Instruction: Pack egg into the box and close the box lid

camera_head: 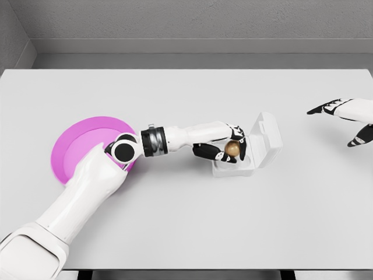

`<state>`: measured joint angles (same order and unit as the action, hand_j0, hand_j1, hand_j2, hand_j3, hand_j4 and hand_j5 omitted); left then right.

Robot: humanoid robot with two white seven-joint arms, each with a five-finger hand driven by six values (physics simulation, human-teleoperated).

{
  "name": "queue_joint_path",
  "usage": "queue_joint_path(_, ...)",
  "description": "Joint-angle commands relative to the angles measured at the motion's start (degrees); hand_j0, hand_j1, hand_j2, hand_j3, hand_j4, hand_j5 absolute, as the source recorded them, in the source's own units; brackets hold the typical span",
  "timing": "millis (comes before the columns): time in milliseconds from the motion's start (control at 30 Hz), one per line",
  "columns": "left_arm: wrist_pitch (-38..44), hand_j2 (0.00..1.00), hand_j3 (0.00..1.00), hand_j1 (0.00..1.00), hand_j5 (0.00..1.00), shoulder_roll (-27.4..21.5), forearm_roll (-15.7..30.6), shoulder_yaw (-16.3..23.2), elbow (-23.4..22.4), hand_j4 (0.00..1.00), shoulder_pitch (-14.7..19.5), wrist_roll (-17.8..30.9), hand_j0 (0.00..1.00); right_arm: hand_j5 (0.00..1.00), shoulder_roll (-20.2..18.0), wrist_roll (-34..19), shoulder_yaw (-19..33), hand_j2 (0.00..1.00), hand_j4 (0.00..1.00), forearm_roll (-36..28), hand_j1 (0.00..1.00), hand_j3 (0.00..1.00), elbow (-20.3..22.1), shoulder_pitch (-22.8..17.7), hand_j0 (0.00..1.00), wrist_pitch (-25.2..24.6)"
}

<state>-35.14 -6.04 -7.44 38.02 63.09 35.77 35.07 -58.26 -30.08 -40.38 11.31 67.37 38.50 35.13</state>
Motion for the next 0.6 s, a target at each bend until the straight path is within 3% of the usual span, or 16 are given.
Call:
queue_joint_path(0,0.14,0.34,0.34,0.34,0.34,-0.03,0.50,-0.06,-0.07,0.34,0.00,-0.07,0.34,1.00,-0.10,0.02,0.04,1.00,1.00,-0.33,1.00,1.00,-0.04,0.00,1.00,-0.13)
queue_joint_path(567,0.14,0.34,0.34,0.34,0.34,1.56,0.50,-0.06,-0.42,0.34,-0.18,-0.07,0.34,1.00,-0.46,0.02,0.04,1.00,1.00,-0.33,1.00,1.00,-0.13,0.00,1.00,-0.13)
